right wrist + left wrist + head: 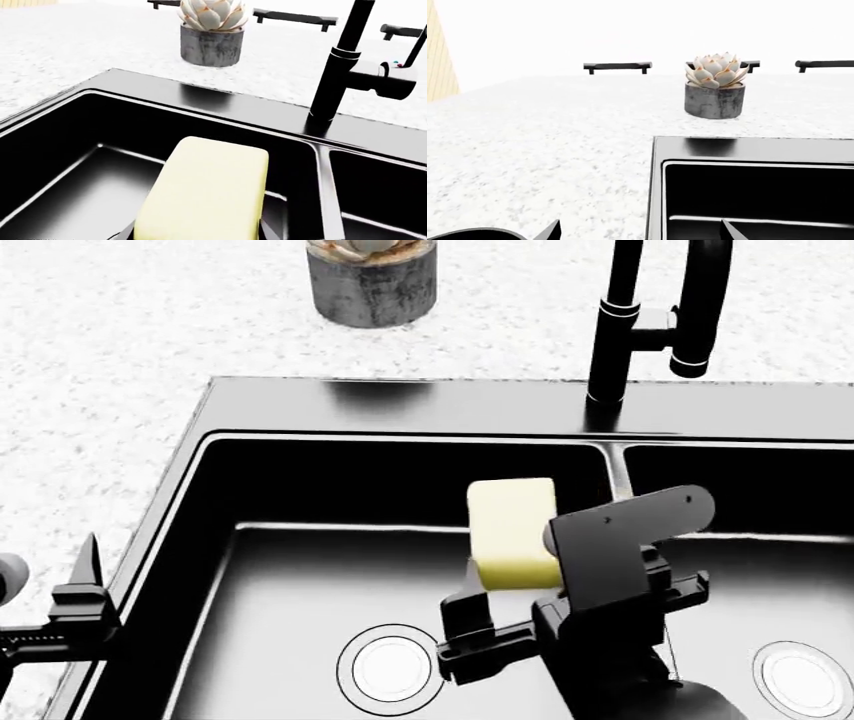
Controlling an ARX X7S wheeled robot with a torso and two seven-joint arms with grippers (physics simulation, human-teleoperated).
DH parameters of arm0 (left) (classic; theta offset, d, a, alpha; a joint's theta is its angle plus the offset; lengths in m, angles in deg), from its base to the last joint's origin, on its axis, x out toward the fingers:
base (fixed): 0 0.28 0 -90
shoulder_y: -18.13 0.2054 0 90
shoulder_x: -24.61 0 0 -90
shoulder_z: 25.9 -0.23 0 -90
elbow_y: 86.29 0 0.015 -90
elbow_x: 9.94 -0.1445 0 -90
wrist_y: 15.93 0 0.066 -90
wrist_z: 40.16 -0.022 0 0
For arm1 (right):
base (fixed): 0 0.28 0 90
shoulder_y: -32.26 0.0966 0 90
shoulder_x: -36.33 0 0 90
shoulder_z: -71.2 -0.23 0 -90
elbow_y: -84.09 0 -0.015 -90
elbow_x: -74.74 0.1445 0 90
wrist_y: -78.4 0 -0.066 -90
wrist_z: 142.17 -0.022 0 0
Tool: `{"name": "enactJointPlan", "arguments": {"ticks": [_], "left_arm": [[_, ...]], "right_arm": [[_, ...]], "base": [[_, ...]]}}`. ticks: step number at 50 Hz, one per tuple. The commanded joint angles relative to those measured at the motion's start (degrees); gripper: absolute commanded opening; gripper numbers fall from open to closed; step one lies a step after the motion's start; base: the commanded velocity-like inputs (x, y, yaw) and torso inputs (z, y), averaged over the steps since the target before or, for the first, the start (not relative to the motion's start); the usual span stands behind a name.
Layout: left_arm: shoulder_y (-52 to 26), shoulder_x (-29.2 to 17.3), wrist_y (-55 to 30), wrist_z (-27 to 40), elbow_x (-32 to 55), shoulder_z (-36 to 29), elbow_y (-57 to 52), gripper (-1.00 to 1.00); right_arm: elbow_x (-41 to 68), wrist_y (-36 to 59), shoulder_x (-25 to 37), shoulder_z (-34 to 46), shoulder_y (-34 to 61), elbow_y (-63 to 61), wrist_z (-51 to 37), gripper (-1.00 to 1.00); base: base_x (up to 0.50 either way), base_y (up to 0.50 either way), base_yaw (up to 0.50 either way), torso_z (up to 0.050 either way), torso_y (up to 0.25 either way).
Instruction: Pick the pan and sponge and place them into the sink. Then turn on the water.
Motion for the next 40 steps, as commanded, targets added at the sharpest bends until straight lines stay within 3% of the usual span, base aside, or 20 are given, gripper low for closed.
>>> {"name": "enactJointPlan", "arguments": {"ticks": [1, 16, 31, 40], "left_arm": [[0.18, -0.12, 0.28, 0.21, 0.21, 0.14, 0.20, 1.00], [0.26, -0.35, 0.29, 0.52, 0.49, 0.10, 0.11, 1.00], [0.33, -0.19, 1.13, 0.80, 0.21, -0.54, 1.00, 1.00], [0.61, -0.56, 1.19, 0.75, 0.72, 0.03, 0.82, 1.00]], "right_arm": [[-2.36, -3.86, -6.52, 5.62, 8.77, 18.93, 5.67, -1.00], [-6.92, -12.29, -12.05, 7.71, 14.99, 40.82, 5.72, -1.00], [-1.35, -7.90, -11.11, 14.46, 9.85, 27.94, 16.75, -1.00], [-0.47, -8.02, -13.47, 18.56, 9.34, 28.41, 20.43, -1.00]], "base": [[0.00, 0.00, 0.00, 0.000, 0.000], [0.00, 0.00, 0.00, 0.000, 0.000], [0.00, 0.00, 0.00, 0.000, 0.001], [0.00, 0.00, 0.00, 0.000, 0.000]]}}
